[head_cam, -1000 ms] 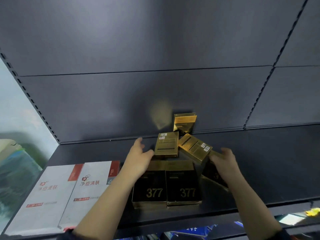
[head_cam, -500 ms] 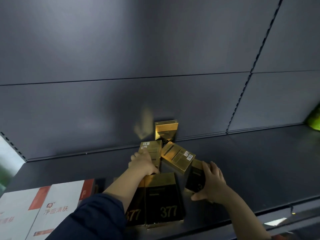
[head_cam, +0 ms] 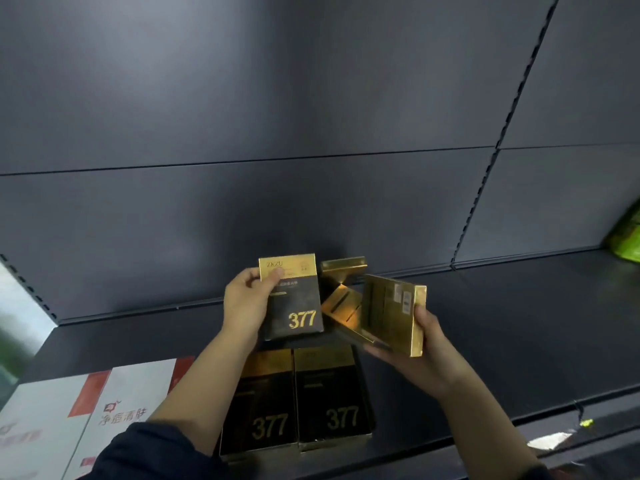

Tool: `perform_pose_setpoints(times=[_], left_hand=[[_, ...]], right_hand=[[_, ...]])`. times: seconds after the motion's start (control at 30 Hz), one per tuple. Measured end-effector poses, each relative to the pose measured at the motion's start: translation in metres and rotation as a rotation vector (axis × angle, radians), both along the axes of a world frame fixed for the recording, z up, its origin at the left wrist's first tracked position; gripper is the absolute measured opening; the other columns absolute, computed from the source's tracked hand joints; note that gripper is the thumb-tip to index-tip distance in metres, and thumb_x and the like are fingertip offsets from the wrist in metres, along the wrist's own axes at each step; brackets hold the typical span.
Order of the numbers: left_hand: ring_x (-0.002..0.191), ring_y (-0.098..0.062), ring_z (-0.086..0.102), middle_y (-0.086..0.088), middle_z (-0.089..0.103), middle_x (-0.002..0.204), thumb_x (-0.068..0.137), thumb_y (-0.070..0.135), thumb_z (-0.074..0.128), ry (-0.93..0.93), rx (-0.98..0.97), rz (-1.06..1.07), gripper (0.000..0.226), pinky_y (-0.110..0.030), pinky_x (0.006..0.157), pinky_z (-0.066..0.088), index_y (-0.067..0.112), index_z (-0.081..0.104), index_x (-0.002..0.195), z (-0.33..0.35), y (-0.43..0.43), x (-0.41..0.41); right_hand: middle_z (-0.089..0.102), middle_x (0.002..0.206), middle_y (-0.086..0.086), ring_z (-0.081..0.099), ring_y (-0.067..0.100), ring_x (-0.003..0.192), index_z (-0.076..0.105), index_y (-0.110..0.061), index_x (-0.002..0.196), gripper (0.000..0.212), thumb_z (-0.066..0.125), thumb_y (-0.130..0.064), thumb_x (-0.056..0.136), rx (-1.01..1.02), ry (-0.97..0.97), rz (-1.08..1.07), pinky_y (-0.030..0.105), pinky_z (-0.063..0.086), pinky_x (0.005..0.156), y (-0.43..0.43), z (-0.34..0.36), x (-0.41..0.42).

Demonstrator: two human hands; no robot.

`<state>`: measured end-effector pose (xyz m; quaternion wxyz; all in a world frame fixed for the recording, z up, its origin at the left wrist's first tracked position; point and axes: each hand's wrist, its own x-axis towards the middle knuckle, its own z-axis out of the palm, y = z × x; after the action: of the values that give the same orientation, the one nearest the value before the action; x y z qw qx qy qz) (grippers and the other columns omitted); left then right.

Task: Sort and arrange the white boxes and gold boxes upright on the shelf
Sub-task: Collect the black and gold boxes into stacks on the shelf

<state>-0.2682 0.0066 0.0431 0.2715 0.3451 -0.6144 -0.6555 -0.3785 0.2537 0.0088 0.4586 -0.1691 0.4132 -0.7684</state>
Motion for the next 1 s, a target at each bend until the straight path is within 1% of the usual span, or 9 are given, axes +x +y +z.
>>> perform_pose_setpoints(times=[0.1,0.23,0.4,0.53,0.67,0.77,0.83,0.9,1.0], left_hand=[[0.091,-0.025,0.069,-0.007,0.073,0.099,0.086,0.037,0.067,0.030,0.144,0.026,0.024,-0.044,0.081,0.057,0.018,0.067,0.100,0.008,-0.003,0.012],[0.085,-0.029,0.071,-0.010,0.075,0.092,0.089,0.031,0.065,0.110,0.221,0.038,0.016,-0.045,0.083,0.055,0.016,0.068,0.091,0.014,-0.003,0.029],[0.078,-0.029,0.070,-0.013,0.073,0.087,0.092,0.024,0.057,0.089,0.282,0.054,0.019,-0.040,0.076,0.054,0.010,0.071,0.091,0.018,-0.003,0.054],[0.073,-0.025,0.070,-0.008,0.074,0.080,0.089,0.020,0.054,0.041,0.276,0.037,0.020,-0.035,0.068,0.056,0.015,0.073,0.086,0.016,-0.002,0.077],[0.111,-0.026,0.061,-0.002,0.065,0.122,0.095,0.021,0.049,-0.057,0.154,0.030,0.038,-0.047,0.095,0.052,0.036,0.058,0.129,0.007,0.005,0.101],[0.112,-0.008,0.053,0.018,0.053,0.124,0.100,0.016,0.041,-0.148,-0.023,-0.045,0.038,-0.021,0.088,0.048,0.031,0.051,0.135,0.002,0.026,0.115],[0.123,-0.010,0.049,0.018,0.049,0.129,0.102,0.015,0.039,-0.190,-0.048,-0.090,0.040,-0.022,0.100,0.041,0.025,0.046,0.139,-0.005,0.039,0.121],[0.131,-0.017,0.044,0.008,0.048,0.141,0.102,0.016,0.039,-0.216,-0.018,-0.094,0.044,-0.036,0.112,0.036,0.022,0.040,0.145,-0.018,0.043,0.121],[0.106,-0.006,0.056,0.007,0.056,0.128,0.100,0.015,0.041,-0.286,-0.146,-0.055,0.041,-0.027,0.096,0.045,0.022,0.048,0.140,-0.036,0.038,0.115]], right_hand=[[0.050,0.143,0.019,0.047,0.043,0.131,0.048,-0.025,0.141,0.071,0.056,-0.063,0.081,-0.045,-0.164,-0.004,0.061,0.029,0.112,-0.024,0.000,0.012],[0.049,0.143,0.022,0.049,0.047,0.128,0.044,-0.025,0.143,0.072,0.040,-0.069,0.086,-0.045,-0.283,-0.010,0.062,0.033,0.109,-0.044,-0.003,0.024],[0.054,0.139,0.021,0.054,0.042,0.125,0.040,-0.017,0.144,0.071,0.069,-0.019,0.079,-0.002,-0.112,0.022,0.050,0.053,0.092,-0.053,0.003,0.034],[0.050,0.138,0.007,0.055,0.030,0.121,0.034,-0.037,0.145,0.083,0.069,-0.002,0.079,0.359,0.379,-0.134,0.049,0.050,0.098,-0.063,0.016,0.044],[0.047,0.139,-0.007,0.048,0.014,0.124,0.032,-0.032,0.147,0.070,0.064,-0.010,0.089,0.560,0.802,-0.139,0.036,0.041,0.107,-0.065,0.025,0.068],[0.030,0.151,-0.018,0.035,0.006,0.135,0.024,-0.043,0.149,0.067,0.054,-0.015,0.096,0.648,1.195,-0.181,0.027,0.034,0.110,-0.051,0.015,0.085],[0.019,0.155,-0.020,0.031,0.008,0.139,0.020,-0.048,0.147,0.070,0.055,-0.019,0.095,0.773,1.395,-0.167,0.028,0.037,0.111,-0.037,0.000,0.093],[0.011,0.154,-0.023,0.026,0.010,0.140,0.014,-0.055,0.142,0.077,0.063,-0.025,0.090,0.835,1.519,-0.077,0.029,0.036,0.113,-0.023,-0.013,0.100],[-0.009,0.144,-0.030,0.003,0.000,0.133,-0.001,-0.059,0.131,0.088,0.067,-0.057,0.076,0.885,1.520,0.129,0.031,0.020,0.117,-0.012,-0.016,0.109]])
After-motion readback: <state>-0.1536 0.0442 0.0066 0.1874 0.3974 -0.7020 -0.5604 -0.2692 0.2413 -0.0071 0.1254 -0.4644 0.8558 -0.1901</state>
